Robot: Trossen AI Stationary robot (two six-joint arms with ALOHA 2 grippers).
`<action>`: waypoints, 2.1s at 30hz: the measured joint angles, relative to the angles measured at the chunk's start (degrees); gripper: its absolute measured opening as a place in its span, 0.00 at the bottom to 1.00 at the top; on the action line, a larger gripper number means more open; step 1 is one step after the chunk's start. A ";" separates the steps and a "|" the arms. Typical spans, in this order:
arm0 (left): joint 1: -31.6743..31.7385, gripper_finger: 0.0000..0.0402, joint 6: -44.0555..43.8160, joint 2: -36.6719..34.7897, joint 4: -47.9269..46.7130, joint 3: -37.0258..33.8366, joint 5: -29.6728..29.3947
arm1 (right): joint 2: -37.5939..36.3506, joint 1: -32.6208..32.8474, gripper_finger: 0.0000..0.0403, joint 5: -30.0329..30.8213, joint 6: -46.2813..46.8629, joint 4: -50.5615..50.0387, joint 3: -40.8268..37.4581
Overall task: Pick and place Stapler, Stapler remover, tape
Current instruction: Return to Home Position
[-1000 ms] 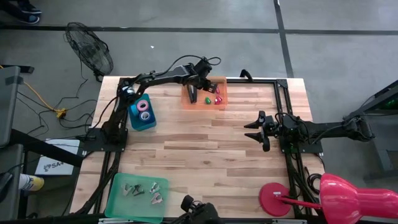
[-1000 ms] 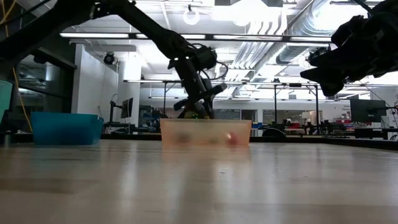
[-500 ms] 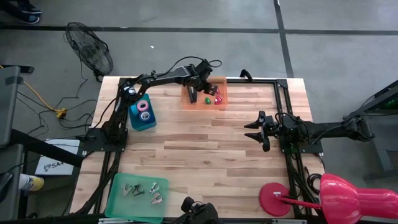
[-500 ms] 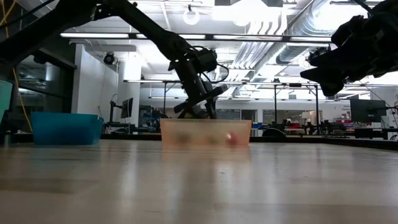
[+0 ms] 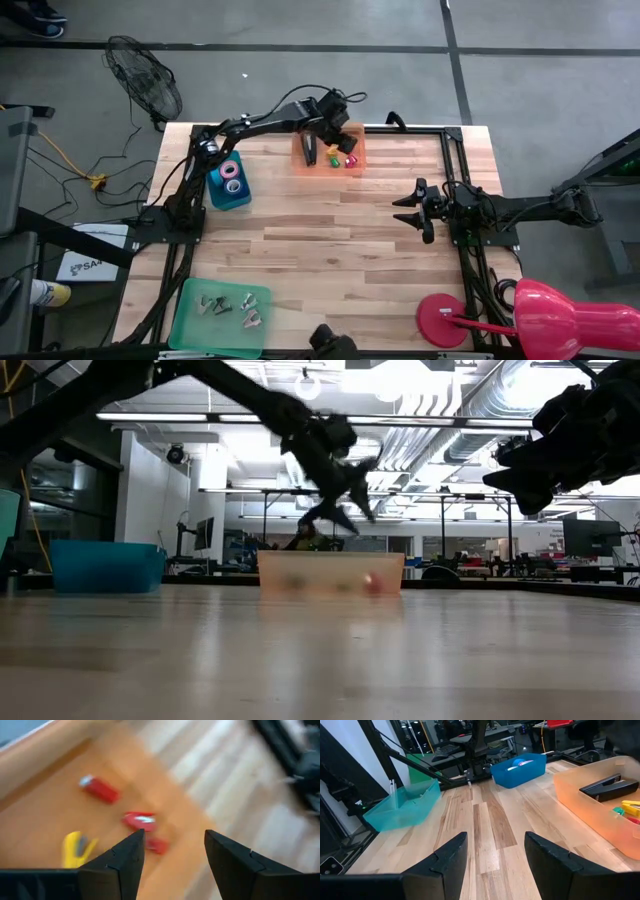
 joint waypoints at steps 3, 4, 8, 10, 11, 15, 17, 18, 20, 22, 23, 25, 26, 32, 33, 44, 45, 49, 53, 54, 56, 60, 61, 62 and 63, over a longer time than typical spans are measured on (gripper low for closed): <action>-2.67 0.50 2.71 -1.60 0.01 2.46 -0.40 | 0.00 0.01 0.47 0.00 0.01 -0.01 0.00; -3.71 0.50 3.55 -2.42 -0.04 2.79 -0.68 | 0.00 0.01 0.47 0.00 0.01 -0.02 0.00; -8.59 0.50 6.48 -5.95 0.75 3.08 -4.52 | 0.00 0.02 0.47 0.00 0.01 0.00 -0.01; -11.05 0.50 7.80 -7.67 0.54 3.08 -5.82 | 0.00 0.00 0.47 0.00 0.00 -0.02 -0.01; -12.27 0.50 8.20 -8.38 0.57 3.09 -6.40 | 0.00 0.02 0.47 0.00 0.00 0.00 0.01; -17.06 0.50 8.67 -10.45 0.50 3.11 -9.22 | 0.00 0.02 0.47 0.00 0.00 0.00 -0.01; -19.26 0.50 8.69 -11.27 -0.32 3.06 -11.30 | 0.00 0.00 0.47 0.00 0.00 -0.02 0.00; -20.19 0.50 8.66 -11.75 -0.28 2.75 -12.25 | 0.00 0.02 0.47 0.00 0.01 -0.01 -0.01; -21.56 0.50 7.96 -13.21 -0.78 1.29 -13.11 | 0.00 0.01 0.47 0.00 0.00 -0.02 -0.01; -22.53 0.50 7.40 -15.02 -0.98 -0.91 -14.23 | 0.00 0.00 0.47 0.00 0.00 0.00 -0.01; -22.89 0.50 7.14 -16.36 -1.02 -2.60 -15.00 | 0.00 0.02 0.47 0.00 0.02 0.00 0.01; -23.86 0.50 7.06 -19.41 1.20 -6.96 -16.83 | 0.00 0.02 0.47 -0.02 0.00 0.00 0.01; -24.22 0.50 6.97 -21.52 3.13 -9.85 -17.40 | 0.00 0.01 0.47 0.00 0.02 0.00 -0.01; -26.24 0.50 4.86 -35.79 19.51 -33.38 -17.96 | 0.00 0.02 0.47 -0.02 0.00 -0.04 -0.01; -26.47 0.50 4.25 -38.22 22.22 -37.48 -17.96 | 0.00 0.00 0.47 0.00 0.02 0.02 -0.01; -27.44 0.50 1.37 -69.61 36.52 -75.25 -17.16 | 0.00 0.00 0.47 0.00 0.00 0.00 0.00; -27.39 0.50 1.37 -72.20 36.48 -77.80 -17.20 | 0.00 0.00 0.47 0.00 0.01 0.00 0.00; -27.33 0.50 0.92 -83.90 36.97 -87.38 -16.74 | 0.00 0.02 0.47 0.00 0.00 0.00 -0.01; -27.33 0.50 0.89 -94.98 37.63 -95.35 -16.63 | 0.00 0.01 0.47 0.00 0.00 0.00 0.00; -27.33 0.50 0.88 -97.50 38.37 -97.05 -16.61 | 0.00 0.00 0.47 0.00 0.01 -0.01 -0.01; -27.33 0.50 0.89 -101.92 38.80 -99.59 -16.61 | 0.00 0.00 0.47 0.00 0.00 -0.01 0.00; -27.33 0.50 0.90 -110.24 38.69 -103.51 -16.62 | 0.00 0.00 0.47 -0.01 0.00 -0.01 -0.01; -27.33 0.50 0.95 -111.90 38.76 -104.18 -16.69 | 0.00 0.02 0.47 0.00 0.00 0.00 0.01; -27.33 0.50 1.05 -113.36 38.85 -104.79 -16.96 | 0.00 0.01 0.47 -0.01 0.02 -0.01 0.00; -27.33 0.50 1.11 -114.66 38.86 -105.30 -17.44 | 0.00 0.00 0.47 0.00 0.00 -0.02 -0.01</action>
